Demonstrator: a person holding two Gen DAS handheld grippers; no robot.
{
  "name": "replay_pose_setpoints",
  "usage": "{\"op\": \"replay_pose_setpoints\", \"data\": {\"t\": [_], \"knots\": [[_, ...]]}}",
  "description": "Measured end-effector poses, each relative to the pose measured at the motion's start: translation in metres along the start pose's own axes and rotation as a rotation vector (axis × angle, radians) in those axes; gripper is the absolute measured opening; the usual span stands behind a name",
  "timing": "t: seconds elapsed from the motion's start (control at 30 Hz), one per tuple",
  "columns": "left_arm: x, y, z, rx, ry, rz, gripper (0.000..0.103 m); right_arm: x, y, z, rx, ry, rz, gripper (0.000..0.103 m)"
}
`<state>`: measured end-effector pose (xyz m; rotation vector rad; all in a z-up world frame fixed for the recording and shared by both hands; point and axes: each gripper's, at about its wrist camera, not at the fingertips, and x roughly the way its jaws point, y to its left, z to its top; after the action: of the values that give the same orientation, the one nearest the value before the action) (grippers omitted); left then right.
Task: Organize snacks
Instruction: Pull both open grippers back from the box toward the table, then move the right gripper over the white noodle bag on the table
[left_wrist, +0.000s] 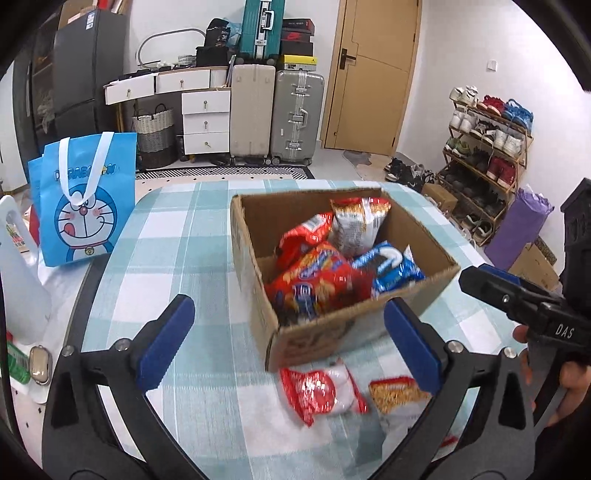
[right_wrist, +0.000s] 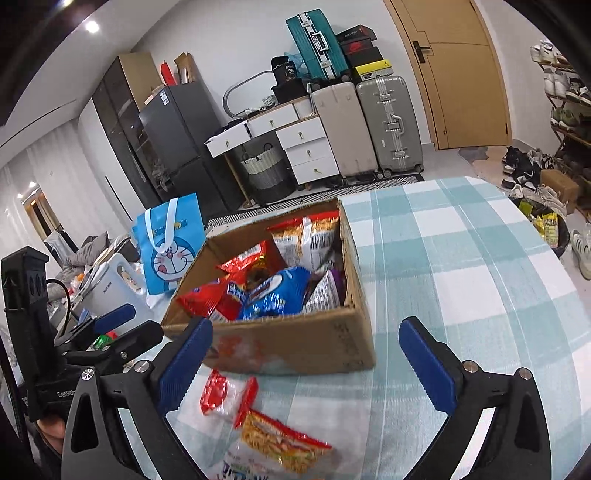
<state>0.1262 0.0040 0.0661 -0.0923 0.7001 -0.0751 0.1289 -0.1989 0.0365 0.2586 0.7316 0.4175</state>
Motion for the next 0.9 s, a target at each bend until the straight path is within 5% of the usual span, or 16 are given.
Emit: {"op": "replay_pose_setpoints", "data": {"t": [0.9], "knots": [[-0.028, -0.016, -0.081, 0.081, 0.038, 0.019, 0.102, -0.001, 0.012, -0.084, 0.002, 0.179, -0.004, 0.102]]}}
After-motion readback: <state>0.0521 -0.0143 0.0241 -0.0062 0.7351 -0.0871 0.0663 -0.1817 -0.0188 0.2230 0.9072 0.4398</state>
